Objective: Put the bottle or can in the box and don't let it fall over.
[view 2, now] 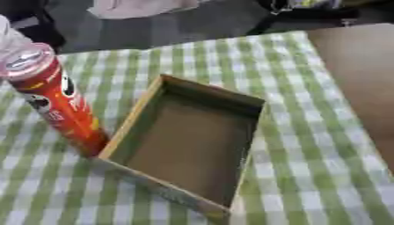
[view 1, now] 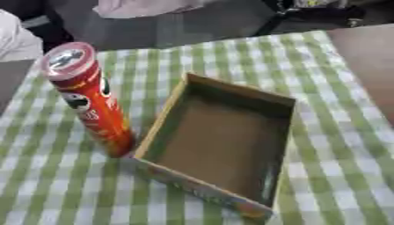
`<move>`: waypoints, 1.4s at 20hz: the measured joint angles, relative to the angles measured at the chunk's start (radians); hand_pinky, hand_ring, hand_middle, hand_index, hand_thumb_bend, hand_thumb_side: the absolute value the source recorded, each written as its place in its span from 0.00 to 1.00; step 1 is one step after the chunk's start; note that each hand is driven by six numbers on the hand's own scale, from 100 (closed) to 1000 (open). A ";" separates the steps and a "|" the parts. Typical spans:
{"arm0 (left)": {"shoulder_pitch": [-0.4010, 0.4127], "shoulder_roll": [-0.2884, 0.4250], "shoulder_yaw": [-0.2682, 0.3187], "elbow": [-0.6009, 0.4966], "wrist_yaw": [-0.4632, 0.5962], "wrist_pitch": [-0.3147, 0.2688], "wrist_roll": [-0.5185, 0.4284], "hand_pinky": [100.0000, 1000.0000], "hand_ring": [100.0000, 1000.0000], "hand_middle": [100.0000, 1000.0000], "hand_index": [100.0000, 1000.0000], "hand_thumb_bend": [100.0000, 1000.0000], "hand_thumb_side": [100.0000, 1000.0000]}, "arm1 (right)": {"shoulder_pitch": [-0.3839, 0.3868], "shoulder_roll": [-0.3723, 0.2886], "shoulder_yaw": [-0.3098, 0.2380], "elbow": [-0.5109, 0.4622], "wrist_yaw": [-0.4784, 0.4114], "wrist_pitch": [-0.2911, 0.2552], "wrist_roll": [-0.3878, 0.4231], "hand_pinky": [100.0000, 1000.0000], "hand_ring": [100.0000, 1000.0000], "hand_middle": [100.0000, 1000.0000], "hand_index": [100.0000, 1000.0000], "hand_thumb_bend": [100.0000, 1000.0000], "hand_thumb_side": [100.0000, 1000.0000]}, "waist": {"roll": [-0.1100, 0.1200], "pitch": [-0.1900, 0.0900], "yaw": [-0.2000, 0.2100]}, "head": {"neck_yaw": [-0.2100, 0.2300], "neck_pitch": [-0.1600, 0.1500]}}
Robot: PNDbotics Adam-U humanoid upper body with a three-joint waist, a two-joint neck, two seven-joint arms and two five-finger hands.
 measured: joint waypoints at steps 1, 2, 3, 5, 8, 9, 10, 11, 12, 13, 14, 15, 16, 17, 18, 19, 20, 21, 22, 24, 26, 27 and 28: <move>0.000 0.000 0.000 0.000 -0.002 0.000 0.000 1.00 1.00 1.00 0.95 0.91 0.90 | 0.000 0.000 0.000 0.000 0.000 0.000 0.000 1.00 1.00 1.00 1.00 0.39 0.25 | 0.000 0.000 0.000 | 0.001 0.000; 0.000 0.000 0.000 0.000 -0.004 0.001 -0.001 1.00 1.00 1.00 0.95 0.91 0.90 | 0.000 0.000 0.000 0.000 0.000 0.000 0.000 1.00 1.00 1.00 1.00 0.39 0.25 | 0.000 0.000 0.000 | 0.003 0.001; 0.000 0.000 0.000 0.000 -0.006 0.002 -0.002 1.00 1.00 1.00 0.95 0.90 0.90 | 0.000 0.000 0.000 0.000 0.000 0.000 0.000 1.00 1.00 1.00 1.00 0.39 0.25 | 0.000 0.000 0.000 | 0.004 0.001; 0.000 0.000 0.000 0.000 -0.009 0.005 -0.003 1.00 1.00 1.00 0.95 0.90 0.90 | 0.000 0.000 0.000 0.000 0.000 0.000 0.000 1.00 1.00 1.00 1.00 0.39 0.25 | 0.000 0.000 0.000 | 0.008 0.004; -0.003 0.000 0.000 0.001 -0.013 0.009 -0.003 1.00 1.00 1.00 0.94 0.87 0.89 | 0.000 0.000 0.000 0.000 0.000 0.000 0.000 1.00 1.00 1.00 1.00 0.39 0.25 | 0.000 0.000 0.000 | 0.012 0.009; -0.005 0.000 -0.001 0.001 -0.016 0.011 -0.003 1.00 1.00 1.00 0.94 0.86 0.89 | 0.000 0.000 0.000 0.000 0.000 0.000 0.000 1.00 1.00 1.00 1.00 0.39 0.25 | -0.001 0.000 0.000 | 0.014 0.009; -0.008 0.000 -0.004 0.004 -0.020 0.014 -0.004 1.00 1.00 1.00 0.94 0.86 0.89 | 0.000 0.000 0.000 0.000 0.000 0.000 0.000 1.00 1.00 1.00 1.00 0.39 0.25 | -0.001 0.000 0.000 | 0.015 0.009; -0.011 0.001 -0.006 0.007 -0.025 0.017 -0.005 1.00 1.00 1.00 0.94 0.85 0.89 | 0.000 0.000 0.000 0.000 0.000 0.000 0.000 1.00 1.00 1.00 1.00 0.39 0.25 | -0.001 0.000 0.000 | 0.017 0.009; -0.013 0.001 -0.007 0.010 -0.030 0.020 -0.006 1.00 1.00 1.00 0.94 0.85 0.89 | 0.000 0.000 0.000 0.000 0.000 0.000 0.000 1.00 1.00 1.00 1.00 0.39 0.25 | -0.002 0.000 0.000 | 0.017 0.009; -0.015 0.002 -0.010 0.014 -0.036 0.023 -0.007 1.00 1.00 1.00 0.95 0.84 0.89 | 0.000 0.000 0.000 0.000 0.000 0.000 0.000 1.00 1.00 1.00 1.00 0.39 0.25 | -0.002 0.000 0.000 | 0.018 0.009; -0.019 0.005 -0.014 0.019 -0.043 0.027 -0.009 1.00 1.00 1.00 0.95 0.83 0.89 | 0.000 0.000 0.000 0.000 0.000 0.000 0.000 1.00 1.00 1.00 1.00 0.39 0.25 | -0.003 0.000 0.000 | 0.018 0.009; -0.021 0.010 -0.018 0.023 -0.051 0.031 -0.011 1.00 1.00 1.00 0.95 0.83 0.90 | 0.000 0.000 0.000 0.000 0.000 0.000 0.000 1.00 1.00 1.00 1.00 0.39 0.25 | -0.003 0.000 0.000 | 0.018 0.009; -0.025 0.013 -0.022 0.029 -0.059 0.036 -0.013 1.00 1.00 1.00 0.95 0.83 0.90 | 0.000 0.000 0.000 0.001 0.000 0.000 0.000 1.00 1.00 1.00 1.00 0.39 0.25 | -0.003 0.000 0.000 | 0.019 0.009; -0.029 0.018 -0.026 0.035 -0.065 0.040 -0.017 1.00 1.00 1.00 0.95 0.81 0.89 | 0.000 0.000 0.000 0.001 0.000 0.000 0.001 1.00 1.00 1.00 1.00 0.39 0.25 | -0.003 0.000 0.000 | 0.020 0.009; -0.034 0.022 -0.031 0.041 -0.071 0.044 -0.020 1.00 1.00 1.00 0.95 0.81 0.91 | 0.000 0.000 0.000 0.001 0.000 -0.001 0.001 1.00 1.00 1.00 1.00 0.39 0.25 | -0.003 0.000 0.000 | 0.021 0.009; -0.039 0.027 -0.037 0.047 -0.076 0.048 -0.024 1.00 1.00 1.00 0.95 0.80 0.90 | 0.000 0.000 0.000 0.001 0.000 -0.001 0.002 1.00 1.00 1.00 1.00 0.39 0.25 | -0.003 0.000 0.000 | 0.021 0.009; -0.045 0.031 -0.043 0.054 -0.079 0.052 -0.027 1.00 1.00 1.00 0.95 0.80 0.90 | 0.000 0.000 0.000 0.003 0.000 -0.001 0.002 1.00 1.00 1.00 1.00 0.38 0.25 | -0.003 0.000 0.000 | 0.022 0.009; -0.050 0.037 -0.048 0.059 -0.082 0.055 -0.031 1.00 1.00 1.00 0.95 0.78 0.90 | 0.000 0.000 0.000 0.004 0.000 -0.001 0.003 1.00 1.00 1.00 1.00 0.38 0.25 | -0.003 0.000 -0.001 | 0.023 0.009; -0.056 0.041 -0.052 0.065 -0.085 0.057 -0.033 1.00 1.00 1.00 0.95 0.78 0.90 | 0.000 0.000 0.000 0.005 0.000 -0.001 0.003 1.00 1.00 1.00 1.00 0.38 0.25 | -0.003 0.000 -0.002 | 0.023 0.009; -0.064 0.050 -0.061 0.075 -0.087 0.059 -0.038 1.00 1.00 1.00 0.95 0.77 0.90 | 0.000 0.000 0.000 0.006 0.000 -0.001 0.003 1.00 1.00 1.00 1.00 0.38 0.25 | -0.003 0.000 -0.002 | 0.025 0.009; -0.069 0.058 -0.068 0.084 -0.087 0.063 -0.043 1.00 1.00 1.00 0.95 0.76 0.90 | 0.000 0.000 0.000 0.006 0.000 -0.001 0.004 1.00 1.00 1.00 1.00 0.38 0.25 | -0.003 0.000 -0.002 | 0.025 0.009; -0.073 0.062 -0.071 0.089 -0.087 0.064 -0.044 1.00 1.00 1.00 0.95 0.76 0.90 | 0.000 0.000 0.000 0.006 0.000 -0.001 0.004 1.00 1.00 1.00 1.00 0.38 0.25 | -0.003 0.000 -0.003 | 0.025 0.009; -0.075 0.064 -0.074 0.095 -0.087 0.064 -0.047 1.00 1.00 1.00 0.95 0.76 0.90 | 0.000 0.000 0.000 0.006 0.001 -0.001 0.004 1.00 1.00 1.00 1.00 0.38 0.25 | -0.003 0.000 -0.003 | 0.025 0.009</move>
